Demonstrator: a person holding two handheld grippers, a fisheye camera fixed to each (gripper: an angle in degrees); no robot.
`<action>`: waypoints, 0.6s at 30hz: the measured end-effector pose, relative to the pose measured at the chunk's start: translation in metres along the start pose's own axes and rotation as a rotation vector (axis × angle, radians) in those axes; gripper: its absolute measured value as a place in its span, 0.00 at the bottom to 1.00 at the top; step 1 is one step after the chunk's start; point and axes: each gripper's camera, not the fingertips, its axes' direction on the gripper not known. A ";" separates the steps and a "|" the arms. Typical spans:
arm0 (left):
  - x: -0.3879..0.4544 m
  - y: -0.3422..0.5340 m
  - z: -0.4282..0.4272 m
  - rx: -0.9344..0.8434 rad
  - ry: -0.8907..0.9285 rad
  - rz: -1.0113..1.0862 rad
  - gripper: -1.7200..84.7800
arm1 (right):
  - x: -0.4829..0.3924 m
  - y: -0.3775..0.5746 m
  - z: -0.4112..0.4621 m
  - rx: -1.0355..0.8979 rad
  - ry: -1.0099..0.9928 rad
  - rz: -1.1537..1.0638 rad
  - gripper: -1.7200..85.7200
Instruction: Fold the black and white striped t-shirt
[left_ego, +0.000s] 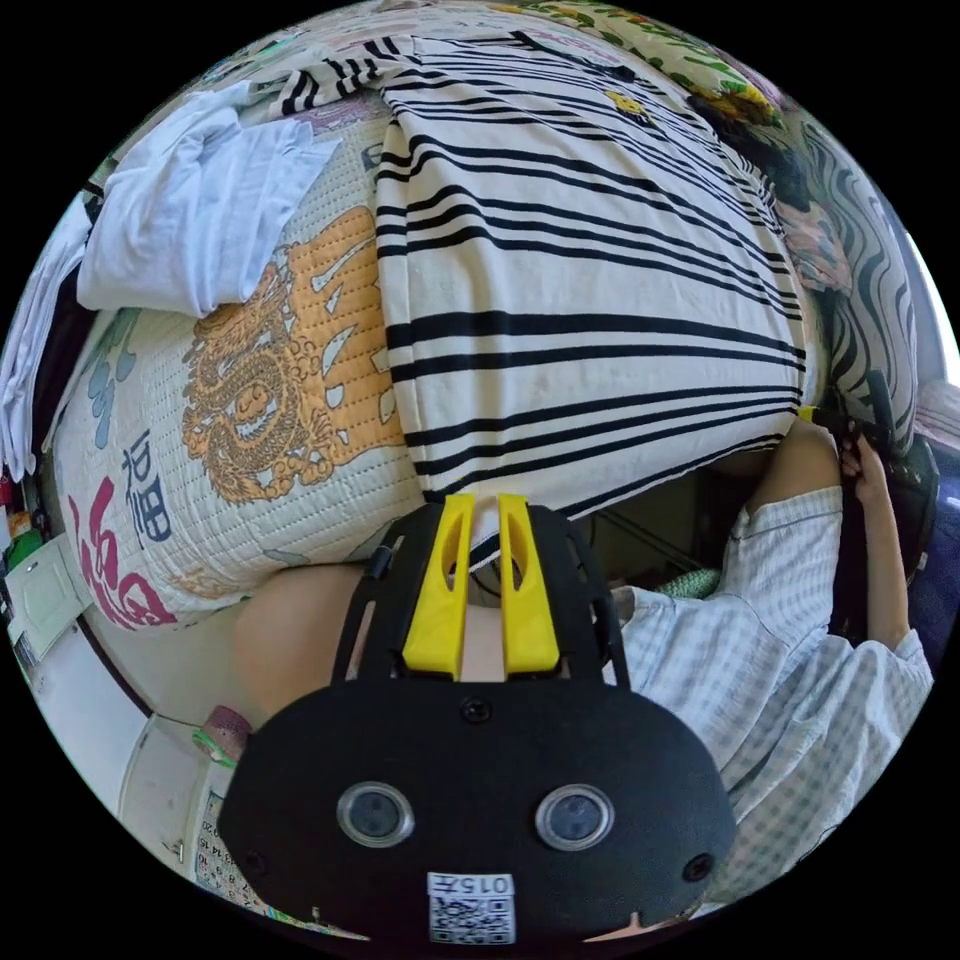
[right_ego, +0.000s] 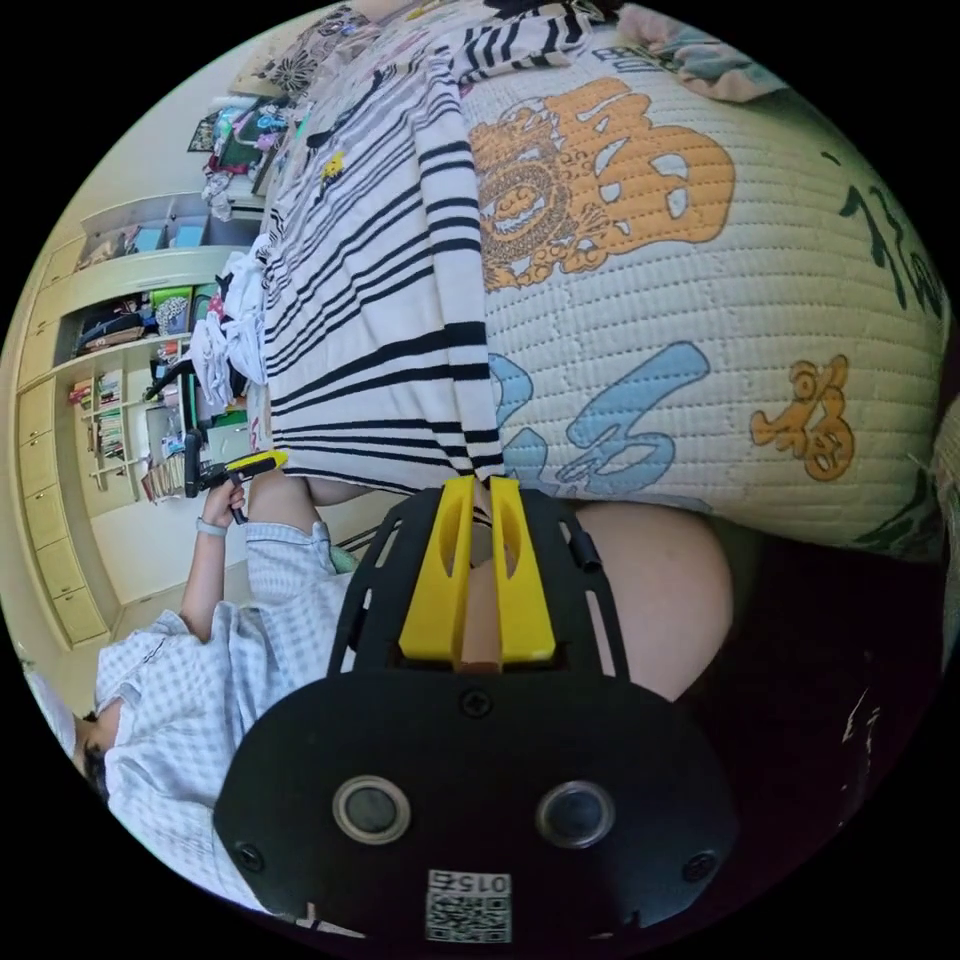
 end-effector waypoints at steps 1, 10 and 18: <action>0.000 0.005 -0.004 0.014 -0.011 -0.013 0.07 | 0.000 0.004 -0.005 0.017 -0.008 -0.004 0.07; 0.089 -0.066 -0.118 0.439 -0.039 0.237 0.09 | -0.035 0.036 -0.103 0.501 0.034 -0.134 0.10; 0.305 -0.264 -0.141 0.518 -0.010 0.594 0.11 | -0.028 -0.049 -0.135 0.611 0.036 -0.101 0.12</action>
